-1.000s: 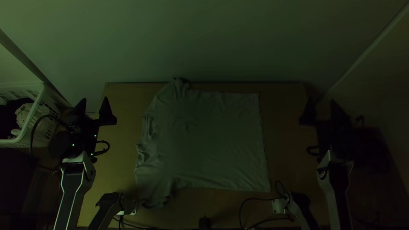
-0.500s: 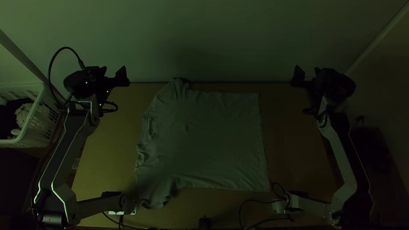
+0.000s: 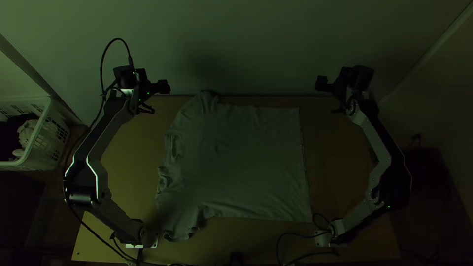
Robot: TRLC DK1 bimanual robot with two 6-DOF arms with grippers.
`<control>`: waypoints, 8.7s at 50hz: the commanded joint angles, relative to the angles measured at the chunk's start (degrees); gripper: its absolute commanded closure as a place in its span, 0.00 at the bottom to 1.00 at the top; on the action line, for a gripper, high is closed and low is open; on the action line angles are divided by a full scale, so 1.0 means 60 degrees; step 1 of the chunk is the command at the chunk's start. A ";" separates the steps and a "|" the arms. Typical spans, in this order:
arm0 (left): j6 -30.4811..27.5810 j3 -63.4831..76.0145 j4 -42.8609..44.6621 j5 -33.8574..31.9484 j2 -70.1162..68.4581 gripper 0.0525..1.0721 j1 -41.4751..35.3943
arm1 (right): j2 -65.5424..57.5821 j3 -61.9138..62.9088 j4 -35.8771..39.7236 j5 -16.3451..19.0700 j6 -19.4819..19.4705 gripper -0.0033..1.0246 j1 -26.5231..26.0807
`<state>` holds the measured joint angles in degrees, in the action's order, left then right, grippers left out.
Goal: Fold the t-shirt
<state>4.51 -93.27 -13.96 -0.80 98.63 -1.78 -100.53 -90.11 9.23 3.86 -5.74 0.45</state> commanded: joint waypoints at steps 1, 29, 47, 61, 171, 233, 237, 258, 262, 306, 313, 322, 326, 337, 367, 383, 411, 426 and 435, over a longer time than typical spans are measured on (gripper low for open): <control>0.0244 -0.0992 -0.0589 0.0030 0.0906 0.06 -0.0084 | -0.0589 -0.0495 0.0087 -0.0057 -0.0274 0.04 0.0145; 0.0258 -0.4889 -0.2830 0.0060 0.5124 0.15 -0.0392 | -0.2332 -0.1418 0.0673 -0.0057 -0.0714 0.04 0.0599; 0.0068 -0.5577 -0.3299 0.0353 0.6252 0.15 -0.0670 | -0.2669 -0.1272 0.0995 -0.0072 -0.0992 0.04 0.0687; -0.0181 -0.5797 -0.3372 0.0807 0.6911 0.15 -0.0816 | -0.2625 -0.1110 0.1127 -0.0072 -0.1080 0.04 0.0687; -0.0020 -0.5856 -0.4134 0.0792 0.6164 0.98 -0.0289 | -0.6697 -0.6545 0.5302 -0.1097 -0.2677 0.97 0.0892; 0.0800 -0.3102 -0.4237 -0.0702 0.3396 0.98 0.0165 | -0.5217 -0.5446 0.6298 -0.1507 -0.1871 0.97 0.1039; 0.0771 -0.2472 -0.3944 -0.0702 0.2971 0.98 0.0136 | -0.4983 -0.5139 0.6298 -0.1610 -0.1798 0.97 0.1112; 0.0639 0.0150 -0.3255 -0.0702 0.1096 0.98 0.0136 | -0.3386 -0.2722 0.6063 -0.2049 -0.1768 0.97 0.1449; 0.0654 0.0678 -0.3094 -0.0702 0.0700 0.98 0.0136 | -0.2932 -0.2063 0.5902 -0.2093 -0.1768 0.97 0.1522; 0.0288 0.6024 -0.1922 -0.0585 -0.2434 0.77 -0.0538 | -0.0017 0.3299 0.3822 -0.2298 -0.1973 0.85 0.2225; 0.0288 0.6449 -0.1981 -0.0673 -0.2991 0.27 -0.0538 | 0.0671 0.3694 0.3822 -0.2298 -0.1988 0.27 0.2284; 0.0302 0.6845 -0.2039 -0.0702 -0.3972 0.06 -0.0348 | 0.2121 0.4280 0.3998 -0.2284 -0.1959 0.04 0.2416; 0.0258 0.7020 -0.2156 -0.1127 -0.4529 0.05 -0.0201 | 0.2898 0.4559 0.4042 -0.2225 -0.1944 0.04 0.2489; 0.0171 0.7357 -0.2889 -0.1303 -0.5642 0.05 0.0063 | 0.4450 0.4866 0.4950 -0.2137 -0.1930 0.04 0.2694; -0.0298 0.7020 -0.7825 -0.1317 -0.8177 0.05 -0.0216 | 0.7629 0.6932 0.7792 -0.1932 -0.3380 0.04 0.3075; 0.1738 0.7138 -1.0565 -0.1464 -0.7913 0.05 -0.1388 | 0.7278 0.7181 0.9667 -0.1844 -0.3263 0.04 0.3749; 0.4287 0.9100 -0.9876 -0.1771 -0.7019 0.05 -0.2062 | 0.5593 0.7151 1.0648 -0.0731 -0.3394 0.09 0.3836; 0.4067 0.9306 -0.9071 -0.1273 -0.5994 0.12 -0.2647 | 0.5388 0.7283 1.0531 -0.0409 -0.3204 0.10 0.3836; 0.3540 0.9306 -0.8646 -0.1273 -0.5159 0.17 -0.2647 | 0.5388 0.7195 1.0473 -0.0189 -0.3160 0.13 0.3851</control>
<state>27.77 -38.83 -66.74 -8.78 64.90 -17.58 -67.99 -47.48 72.05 1.43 -25.02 23.20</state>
